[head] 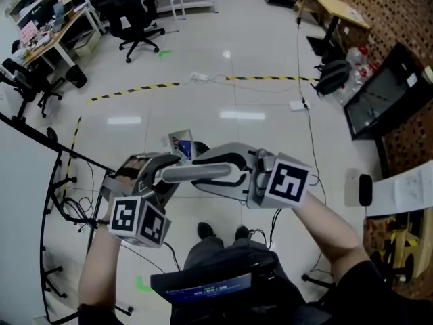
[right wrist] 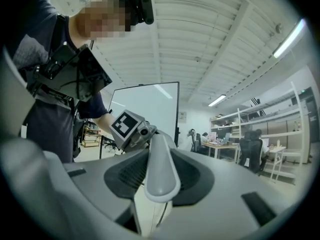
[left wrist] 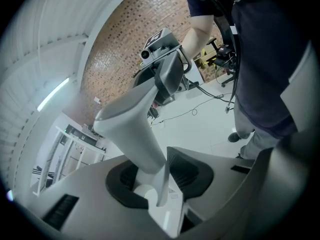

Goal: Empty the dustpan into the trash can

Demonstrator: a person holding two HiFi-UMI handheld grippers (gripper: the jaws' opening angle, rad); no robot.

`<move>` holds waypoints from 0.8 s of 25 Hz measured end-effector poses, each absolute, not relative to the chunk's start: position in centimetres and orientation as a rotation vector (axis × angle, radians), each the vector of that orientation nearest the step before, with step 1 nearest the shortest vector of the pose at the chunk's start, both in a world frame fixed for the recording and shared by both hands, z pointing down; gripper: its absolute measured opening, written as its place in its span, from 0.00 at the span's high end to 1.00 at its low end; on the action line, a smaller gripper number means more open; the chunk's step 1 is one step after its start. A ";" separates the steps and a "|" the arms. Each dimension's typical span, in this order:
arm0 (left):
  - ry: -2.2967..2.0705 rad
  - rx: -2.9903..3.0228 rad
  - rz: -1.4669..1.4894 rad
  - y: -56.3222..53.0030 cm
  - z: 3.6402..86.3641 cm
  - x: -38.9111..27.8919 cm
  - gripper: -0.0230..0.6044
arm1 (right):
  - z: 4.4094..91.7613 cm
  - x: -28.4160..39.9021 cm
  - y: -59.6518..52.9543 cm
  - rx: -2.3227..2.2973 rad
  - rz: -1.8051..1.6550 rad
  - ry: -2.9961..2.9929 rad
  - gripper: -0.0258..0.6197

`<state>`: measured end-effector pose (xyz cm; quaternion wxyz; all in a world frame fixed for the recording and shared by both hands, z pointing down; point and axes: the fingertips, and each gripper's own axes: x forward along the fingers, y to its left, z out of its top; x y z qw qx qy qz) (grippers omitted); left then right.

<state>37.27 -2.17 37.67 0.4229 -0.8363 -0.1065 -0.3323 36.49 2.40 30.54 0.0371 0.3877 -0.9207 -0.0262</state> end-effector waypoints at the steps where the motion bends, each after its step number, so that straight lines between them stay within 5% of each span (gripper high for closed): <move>1: -0.262 -2.094 -0.836 -2.0 37.8 37.4 0.79 | 30.5 36.6 2.6 1.185 -0.081 -2.831 0.74; 20: -0.312 -1.969 -0.938 1.9 39.7 39.6 0.80 | 32.3 38.5 6.9 1.156 -0.078 -2.812 0.74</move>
